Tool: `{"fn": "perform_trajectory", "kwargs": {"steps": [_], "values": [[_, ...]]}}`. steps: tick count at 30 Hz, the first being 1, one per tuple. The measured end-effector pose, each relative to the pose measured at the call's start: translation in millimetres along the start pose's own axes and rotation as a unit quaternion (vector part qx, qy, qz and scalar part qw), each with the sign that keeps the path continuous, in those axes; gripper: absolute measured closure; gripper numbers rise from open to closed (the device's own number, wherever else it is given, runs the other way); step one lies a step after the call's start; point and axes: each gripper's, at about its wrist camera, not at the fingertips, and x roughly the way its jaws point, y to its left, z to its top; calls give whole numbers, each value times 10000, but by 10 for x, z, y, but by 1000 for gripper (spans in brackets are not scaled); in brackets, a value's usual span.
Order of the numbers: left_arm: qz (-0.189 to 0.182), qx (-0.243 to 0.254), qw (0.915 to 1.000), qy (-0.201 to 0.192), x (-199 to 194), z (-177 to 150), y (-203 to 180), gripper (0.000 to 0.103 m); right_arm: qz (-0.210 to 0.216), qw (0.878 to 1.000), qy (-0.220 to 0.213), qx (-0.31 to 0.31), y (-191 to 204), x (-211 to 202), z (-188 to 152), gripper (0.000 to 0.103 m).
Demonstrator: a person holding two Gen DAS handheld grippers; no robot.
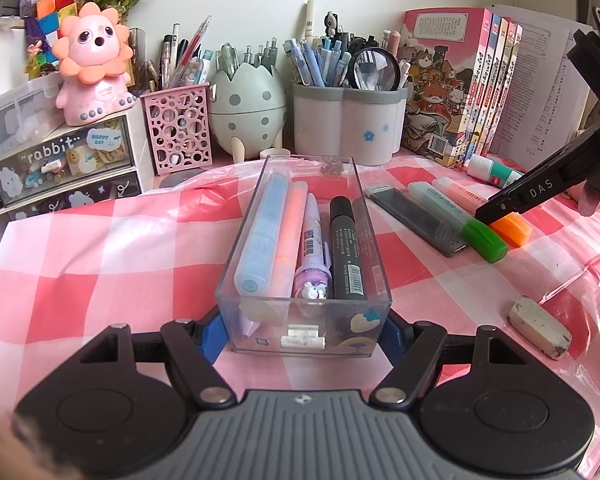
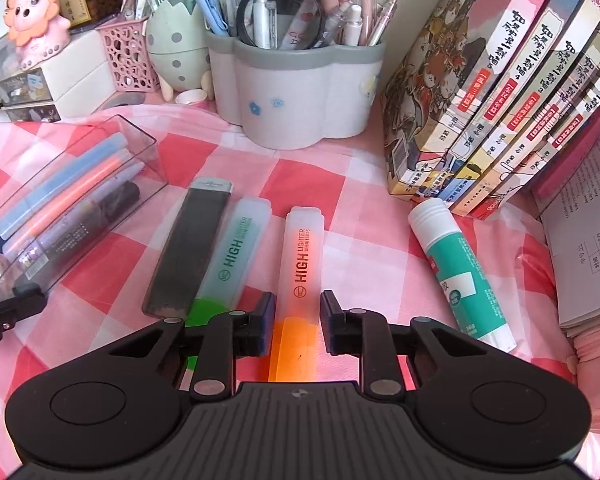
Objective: Organize stationery
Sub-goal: 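Move the right gripper to the orange HIGH highlighter and grasp it, then carry the orange highlighter with the right gripper and drop it into the clear box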
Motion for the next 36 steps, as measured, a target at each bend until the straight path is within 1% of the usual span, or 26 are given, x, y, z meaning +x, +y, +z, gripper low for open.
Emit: {"fn": "perform_trajectory", "kwargs": {"steps": [9, 15, 18, 22, 24, 26, 28, 30, 32, 36], "values": [[-89, 120, 9999, 7, 5, 4, 21, 56, 81, 9998, -174, 38, 49, -154, 46, 80], [-273, 291, 9992, 30, 6, 17, 63, 56, 100, 9996, -265, -9, 78, -245, 86, 80], [-452, 439, 9980, 72, 13, 37, 105, 56, 159, 9992, -361, 53, 48, -329, 95, 80], [-787, 684, 9945, 88, 42, 66, 187, 56, 298, 9983, -500, -7, 27, -489, 136, 80], [-950, 795, 9923, 78, 60, 80, 221, 56, 447, 9973, -564, -164, 61, -567, 177, 80], [-1107, 896, 9898, 67, 78, 92, 255, 56, 700, 9945, -605, -486, 143, -629, 242, 80], [-1252, 986, 9872, 58, 95, 107, 287, 57, 996, 9883, -617, -979, 274, -672, 323, 80], [-1399, 1088, 9842, 58, 113, 121, 319, 57, 1303, 9768, -636, -1574, 427, -691, 410, 80], [-1556, 1189, 9806, 64, 127, 132, 349, 57, 1632, 9619, -564, -2122, 595, -692, 505, 80], [-1873, 1354, 9729, 83, 145, 152, 419, 57, 2009, 9289, -314, -3095, 899, -617, 641, 80]]}}
